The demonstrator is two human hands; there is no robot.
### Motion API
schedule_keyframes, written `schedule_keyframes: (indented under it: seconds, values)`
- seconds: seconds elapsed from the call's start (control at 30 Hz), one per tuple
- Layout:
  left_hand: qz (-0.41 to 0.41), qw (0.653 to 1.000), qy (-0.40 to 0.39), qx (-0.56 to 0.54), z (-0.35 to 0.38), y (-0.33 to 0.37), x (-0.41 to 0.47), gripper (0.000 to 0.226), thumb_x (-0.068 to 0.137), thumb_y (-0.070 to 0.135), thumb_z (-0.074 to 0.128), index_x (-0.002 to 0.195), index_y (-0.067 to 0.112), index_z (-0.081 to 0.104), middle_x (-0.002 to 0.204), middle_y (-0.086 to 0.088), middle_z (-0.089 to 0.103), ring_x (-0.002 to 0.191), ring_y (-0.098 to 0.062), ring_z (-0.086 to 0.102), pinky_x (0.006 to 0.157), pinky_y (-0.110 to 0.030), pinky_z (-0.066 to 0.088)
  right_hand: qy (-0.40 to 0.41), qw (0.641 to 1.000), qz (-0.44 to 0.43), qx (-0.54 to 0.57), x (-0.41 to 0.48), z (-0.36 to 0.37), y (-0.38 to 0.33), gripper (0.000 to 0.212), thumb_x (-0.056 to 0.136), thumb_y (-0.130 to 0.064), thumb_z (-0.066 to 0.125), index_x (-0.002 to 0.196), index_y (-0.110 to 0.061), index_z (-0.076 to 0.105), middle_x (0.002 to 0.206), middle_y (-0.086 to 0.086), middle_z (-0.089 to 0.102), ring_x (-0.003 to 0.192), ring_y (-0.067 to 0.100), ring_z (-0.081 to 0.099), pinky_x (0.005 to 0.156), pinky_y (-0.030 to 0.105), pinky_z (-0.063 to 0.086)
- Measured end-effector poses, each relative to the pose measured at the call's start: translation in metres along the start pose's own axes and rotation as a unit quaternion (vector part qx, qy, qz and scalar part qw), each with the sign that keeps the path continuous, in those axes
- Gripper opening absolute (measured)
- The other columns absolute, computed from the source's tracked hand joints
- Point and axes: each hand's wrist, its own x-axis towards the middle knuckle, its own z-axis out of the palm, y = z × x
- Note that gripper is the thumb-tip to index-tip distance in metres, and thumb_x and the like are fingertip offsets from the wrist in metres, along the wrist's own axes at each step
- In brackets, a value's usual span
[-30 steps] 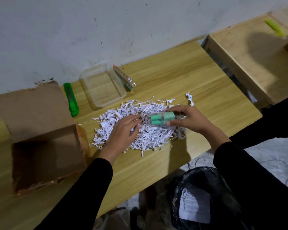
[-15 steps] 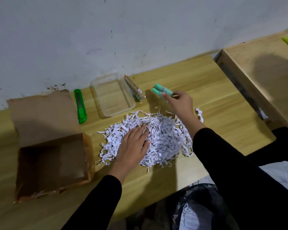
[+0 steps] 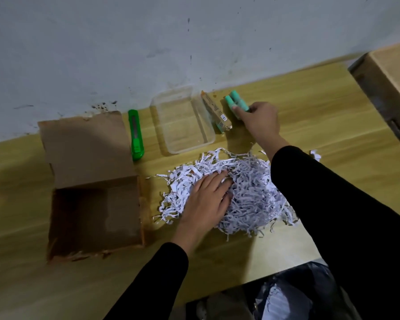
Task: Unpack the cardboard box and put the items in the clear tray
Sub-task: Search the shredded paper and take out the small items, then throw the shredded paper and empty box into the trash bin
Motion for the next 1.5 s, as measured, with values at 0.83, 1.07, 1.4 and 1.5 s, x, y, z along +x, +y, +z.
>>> schedule_keyframes:
  seconds: [0.83, 1.07, 1.4, 1.5]
  values:
    - [-0.013, 0.973, 0.223, 0.058, -0.033, 0.000, -0.018, 0.031, 0.086, 0.035, 0.048, 0.103, 0.018, 0.068, 0.111, -0.006, 0.065, 0.109, -0.018, 0.045, 0.091, -0.034, 0.030, -0.071, 0.983, -0.134, -0.101, -0.125, -0.088, 0.111, 0.060, 0.087, -0.046, 0.054, 0.138, -0.018, 0.038, 0.147, 0.011, 0.033, 0.132, 0.026, 0.037, 0.105, 0.043, 0.040]
    - [-0.212, 0.969, 0.125, 0.021, -0.023, -0.014, -0.034, 0.065, 0.088, 0.058, 0.028, 0.138, 0.017, 0.037, 0.147, -0.014, 0.035, 0.138, -0.032, 0.025, 0.111, -0.049, 0.019, -0.075, 0.990, -0.063, -0.103, -0.138, -0.093, 0.139, 0.086, 0.079, -0.067, 0.044, 0.147, -0.024, 0.014, 0.158, 0.010, 0.007, 0.145, 0.025, 0.010, 0.115, 0.049, 0.025]
    - [-0.114, 0.993, -0.007, -0.022, -0.012, -0.018, -0.036, 0.109, 0.061, 0.093, 0.019, 0.148, 0.031, 0.000, 0.159, 0.000, -0.004, 0.146, -0.020, -0.009, 0.119, -0.043, 0.001, -0.193, 0.965, -0.141, -0.110, -0.152, -0.062, 0.121, 0.116, 0.056, -0.074, 0.066, 0.144, -0.043, -0.002, 0.159, 0.005, -0.002, 0.146, 0.023, 0.002, 0.114, 0.052, 0.020]
    - [-0.059, 0.996, -0.066, 0.010, -0.016, -0.019, -0.023, 0.113, 0.057, 0.093, 0.029, 0.146, 0.037, -0.012, 0.157, 0.003, -0.017, 0.144, -0.019, -0.018, 0.118, -0.041, -0.005, -0.225, 0.942, -0.192, -0.160, -0.146, -0.052, 0.111, 0.126, 0.052, -0.070, 0.073, 0.144, -0.042, -0.009, 0.158, 0.004, -0.012, 0.146, 0.024, -0.004, 0.114, 0.051, 0.017]
